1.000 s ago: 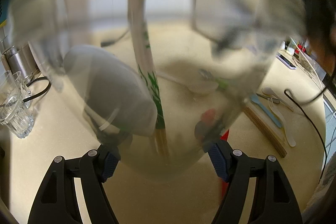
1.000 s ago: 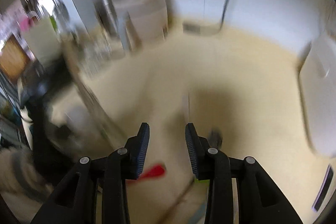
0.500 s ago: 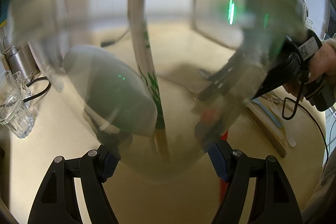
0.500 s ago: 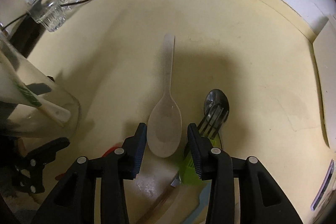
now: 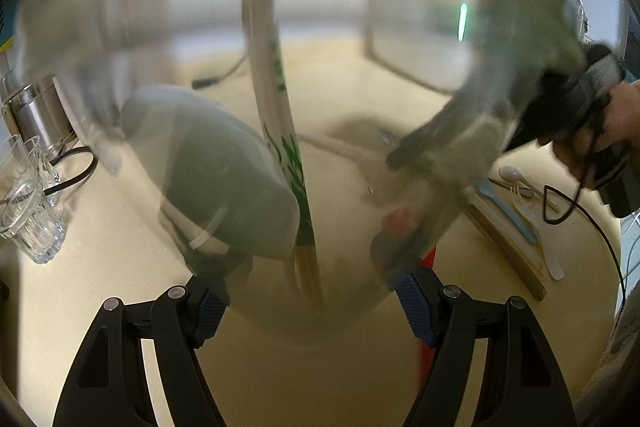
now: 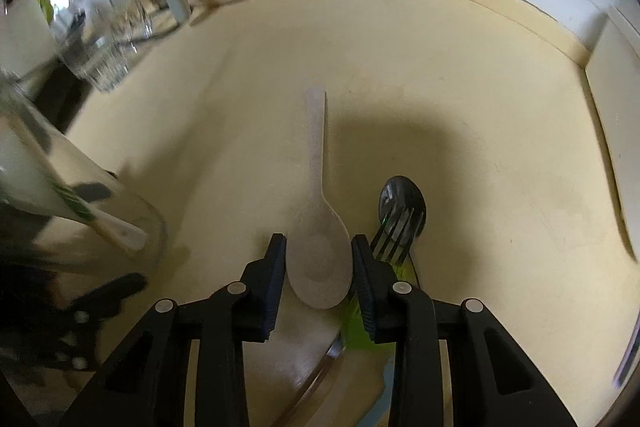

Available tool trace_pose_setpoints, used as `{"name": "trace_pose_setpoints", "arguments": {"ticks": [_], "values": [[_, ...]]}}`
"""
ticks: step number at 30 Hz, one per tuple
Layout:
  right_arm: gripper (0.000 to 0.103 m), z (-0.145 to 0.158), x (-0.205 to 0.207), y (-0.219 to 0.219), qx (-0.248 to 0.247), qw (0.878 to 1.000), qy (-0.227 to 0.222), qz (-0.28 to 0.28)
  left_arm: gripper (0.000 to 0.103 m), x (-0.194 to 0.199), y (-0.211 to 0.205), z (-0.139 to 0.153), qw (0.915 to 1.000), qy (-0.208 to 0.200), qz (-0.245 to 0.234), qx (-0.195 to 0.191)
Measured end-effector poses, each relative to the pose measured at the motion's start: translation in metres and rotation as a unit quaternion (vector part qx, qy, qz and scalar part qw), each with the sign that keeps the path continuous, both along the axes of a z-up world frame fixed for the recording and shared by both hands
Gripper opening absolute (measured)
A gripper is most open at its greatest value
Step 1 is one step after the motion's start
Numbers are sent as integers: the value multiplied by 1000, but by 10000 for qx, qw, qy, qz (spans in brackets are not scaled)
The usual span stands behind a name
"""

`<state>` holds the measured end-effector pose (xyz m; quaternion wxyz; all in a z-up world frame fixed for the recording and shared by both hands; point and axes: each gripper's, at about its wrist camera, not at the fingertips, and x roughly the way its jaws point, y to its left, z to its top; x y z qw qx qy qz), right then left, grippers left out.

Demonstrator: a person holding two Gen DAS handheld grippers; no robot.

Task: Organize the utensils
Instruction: 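Grasp the white ceramic spoon by its handle with the right tool, then lift the white spoon and lower it into the cup held by the left tool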

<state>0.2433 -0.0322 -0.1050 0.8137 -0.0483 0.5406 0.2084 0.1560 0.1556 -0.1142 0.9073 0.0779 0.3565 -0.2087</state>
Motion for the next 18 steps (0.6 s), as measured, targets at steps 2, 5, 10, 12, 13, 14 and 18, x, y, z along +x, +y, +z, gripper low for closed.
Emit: {"name": "trace_pose_setpoints", "arguments": {"ticks": [2,5,10,12,13,14,18], "values": [[33,19,-6,-7,284,9995,-78,-115,77,0,0,0,10000,3,-1,4],[33,57,-22,-20,776,9963,-263,-247,77,1,0,0,10000,4,-2,5],[33,127,-55,-31,2082,9763,-585,68,77,0,0,0,10000,4,-3,4],[33,143,-64,-29,2389,9685,-622,334,77,1,0,0,10000,5,-4,4],[33,152,-70,-22,2576,9627,-628,534,77,1,0,0,10000,5,-4,4],[33,155,-74,-17,2641,9601,-648,648,77,1,0,0,10000,5,-4,4],[33,151,-81,16,2400,9635,-690,968,77,1,0,0,10000,7,-6,2]]}}
